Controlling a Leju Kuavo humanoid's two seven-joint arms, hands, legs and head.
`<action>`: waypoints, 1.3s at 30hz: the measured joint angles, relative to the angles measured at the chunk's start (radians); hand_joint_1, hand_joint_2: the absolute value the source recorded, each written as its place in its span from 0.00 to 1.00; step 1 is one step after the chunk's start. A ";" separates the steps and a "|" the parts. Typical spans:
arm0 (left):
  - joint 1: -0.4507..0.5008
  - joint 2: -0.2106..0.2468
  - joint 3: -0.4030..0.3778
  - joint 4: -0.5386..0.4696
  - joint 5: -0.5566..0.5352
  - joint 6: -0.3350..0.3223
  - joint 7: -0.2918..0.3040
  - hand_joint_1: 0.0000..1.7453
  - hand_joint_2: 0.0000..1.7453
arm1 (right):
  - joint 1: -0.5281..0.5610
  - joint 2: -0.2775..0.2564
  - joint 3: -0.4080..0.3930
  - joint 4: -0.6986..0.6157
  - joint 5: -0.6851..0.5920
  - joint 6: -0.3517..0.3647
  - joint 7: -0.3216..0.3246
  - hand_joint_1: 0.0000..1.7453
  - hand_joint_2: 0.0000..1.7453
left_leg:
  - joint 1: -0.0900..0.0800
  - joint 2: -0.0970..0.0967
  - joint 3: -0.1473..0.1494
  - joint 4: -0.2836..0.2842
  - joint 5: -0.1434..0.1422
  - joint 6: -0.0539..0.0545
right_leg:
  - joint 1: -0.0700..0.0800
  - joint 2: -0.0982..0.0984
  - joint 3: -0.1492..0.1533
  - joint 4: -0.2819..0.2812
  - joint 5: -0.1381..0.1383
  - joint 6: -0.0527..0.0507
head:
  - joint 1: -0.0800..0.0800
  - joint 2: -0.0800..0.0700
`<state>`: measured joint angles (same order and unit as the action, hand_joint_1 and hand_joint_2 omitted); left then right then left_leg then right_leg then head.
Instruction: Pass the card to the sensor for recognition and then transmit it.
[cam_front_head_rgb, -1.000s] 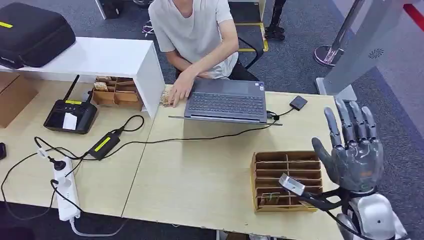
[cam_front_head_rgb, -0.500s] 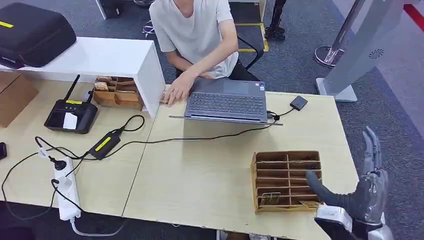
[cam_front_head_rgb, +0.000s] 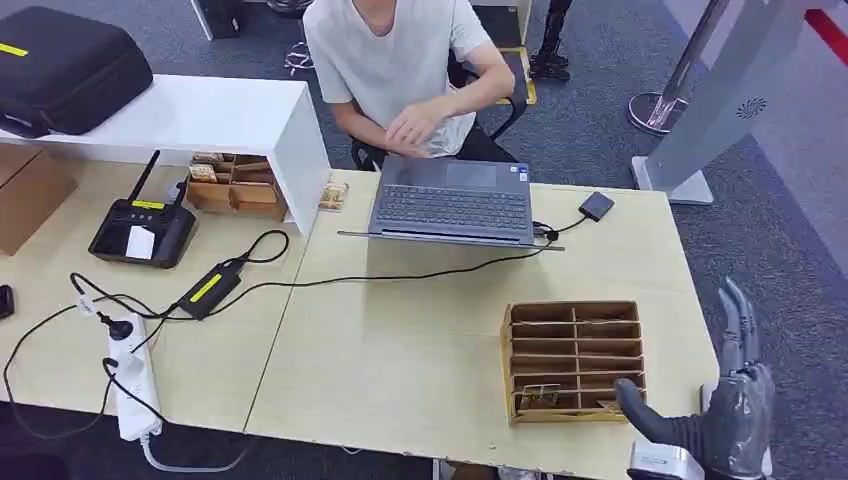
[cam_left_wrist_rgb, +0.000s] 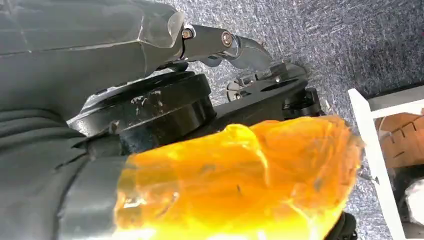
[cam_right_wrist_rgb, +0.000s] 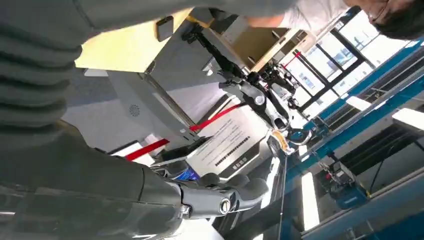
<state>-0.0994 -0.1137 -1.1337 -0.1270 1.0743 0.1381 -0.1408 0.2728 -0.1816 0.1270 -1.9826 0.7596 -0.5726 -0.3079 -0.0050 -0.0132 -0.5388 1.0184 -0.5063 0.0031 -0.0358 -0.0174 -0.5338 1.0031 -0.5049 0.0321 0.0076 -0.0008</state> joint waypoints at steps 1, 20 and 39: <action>0.000 0.000 0.000 0.000 0.003 0.000 0.000 0.00 0.00 | 0.021 0.002 0.000 -0.009 0.019 -0.008 -0.003 0.00 1.00 | 0.000 -0.001 0.000 0.000 0.000 0.000 | 0.000 -0.001 0.000 0.000 0.000 0.000 | 0.000 0.000; 0.003 0.003 0.000 0.000 0.037 0.002 0.008 0.00 0.00 | 0.342 0.020 -0.030 -0.069 0.681 -0.118 0.282 0.00 1.00 | 0.000 0.001 -0.001 0.000 -0.001 0.000 | 0.000 0.000 0.000 0.000 -0.001 -0.001 | 0.000 0.000; 0.000 0.003 0.000 0.000 0.047 0.001 0.023 0.00 0.00 | 0.423 -0.069 -0.029 -0.061 0.812 -0.118 0.468 0.00 1.00 | 0.000 0.001 0.000 0.000 -0.001 0.000 | 0.000 0.001 0.000 0.000 -0.001 -0.001 | 0.000 0.000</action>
<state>-0.0995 -0.1102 -1.1337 -0.1267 1.1208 0.1389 -0.1179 0.6954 -0.2506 0.0984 -2.0436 1.5717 -0.6905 0.1598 -0.0048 -0.0119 -0.5386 1.0181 -0.5069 0.0034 -0.0357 -0.0168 -0.5340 1.0031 -0.5058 0.0313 0.0076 -0.0008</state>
